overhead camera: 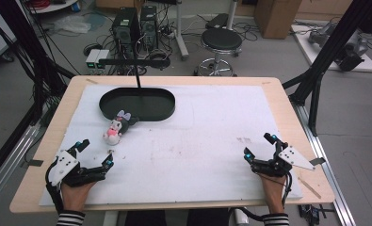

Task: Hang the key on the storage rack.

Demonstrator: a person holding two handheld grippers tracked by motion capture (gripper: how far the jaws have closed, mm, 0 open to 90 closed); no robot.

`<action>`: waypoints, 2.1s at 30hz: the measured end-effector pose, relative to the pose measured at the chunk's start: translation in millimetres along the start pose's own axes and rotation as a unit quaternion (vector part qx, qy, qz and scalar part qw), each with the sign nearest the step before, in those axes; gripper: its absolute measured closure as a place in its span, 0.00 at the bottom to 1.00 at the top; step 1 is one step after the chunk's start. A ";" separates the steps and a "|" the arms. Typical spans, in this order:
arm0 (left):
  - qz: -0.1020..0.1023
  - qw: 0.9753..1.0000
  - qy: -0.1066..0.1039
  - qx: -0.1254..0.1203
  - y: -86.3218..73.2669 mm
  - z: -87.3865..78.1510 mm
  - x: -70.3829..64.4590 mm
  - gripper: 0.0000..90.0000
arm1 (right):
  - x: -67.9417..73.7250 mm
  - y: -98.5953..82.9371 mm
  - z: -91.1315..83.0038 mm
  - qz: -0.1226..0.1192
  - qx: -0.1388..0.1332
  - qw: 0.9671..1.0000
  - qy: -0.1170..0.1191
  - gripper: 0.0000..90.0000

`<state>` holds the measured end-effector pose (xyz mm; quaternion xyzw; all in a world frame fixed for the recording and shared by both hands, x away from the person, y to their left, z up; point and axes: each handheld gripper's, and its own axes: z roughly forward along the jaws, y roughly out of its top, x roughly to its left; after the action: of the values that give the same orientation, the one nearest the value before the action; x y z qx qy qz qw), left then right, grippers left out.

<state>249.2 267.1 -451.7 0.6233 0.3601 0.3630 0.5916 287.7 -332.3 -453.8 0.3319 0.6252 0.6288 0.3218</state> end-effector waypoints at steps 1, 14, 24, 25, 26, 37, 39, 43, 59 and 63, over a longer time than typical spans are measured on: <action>0.000 1.000 0.000 0.000 0.0 0.0 0.0 0.02 | 0.2 0.1 -0.2 0.001 0.000 1.000 0.000 0.01; 0.002 1.000 -0.004 -0.004 -0.2 -1.0 0.0 0.02 | 0.1 0.0 0.1 -0.003 0.001 1.000 0.000 0.01; -0.012 1.000 0.000 0.010 1.1 2.1 2.0 0.02 | 0.2 -0.1 -0.2 -0.003 -0.003 1.000 -0.002 0.01; -0.012 1.000 0.000 0.010 1.1 2.1 2.0 0.02 | 0.2 -0.1 -0.2 -0.003 -0.003 1.000 -0.002 0.01; -0.013 1.000 -0.009 0.012 1.4 2.2 4.2 0.02 | 0.1 -0.1 -0.1 -0.003 -0.003 1.000 -0.002 0.01; -0.006 0.998 0.005 0.059 35.6 5.7 25.7 0.02 | 0.2 -0.1 -0.2 -0.001 -0.002 1.000 -0.001 0.01; -0.005 0.997 0.008 0.071 43.3 7.5 29.2 0.02 | 0.0 -0.1 -0.1 -0.004 -0.003 1.000 -0.002 0.01; -0.008 0.996 0.005 0.090 60.9 11.1 38.2 0.02 | 0.0 -0.1 0.1 -0.006 -0.004 1.000 -0.001 0.01; 0.006 0.979 -0.039 0.201 96.8 49.2 42.6 0.02 | 0.2 0.0 0.2 -0.004 0.001 1.000 -0.001 0.01; 0.013 0.974 -0.051 0.222 99.8 60.2 40.8 0.02 | 0.8 0.0 0.1 -0.002 0.003 1.000 -0.001 0.01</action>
<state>323.5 270.2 -353.1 0.7612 0.3929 0.2494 0.4517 287.3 -331.6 -453.7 0.3322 0.6272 0.6259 0.3232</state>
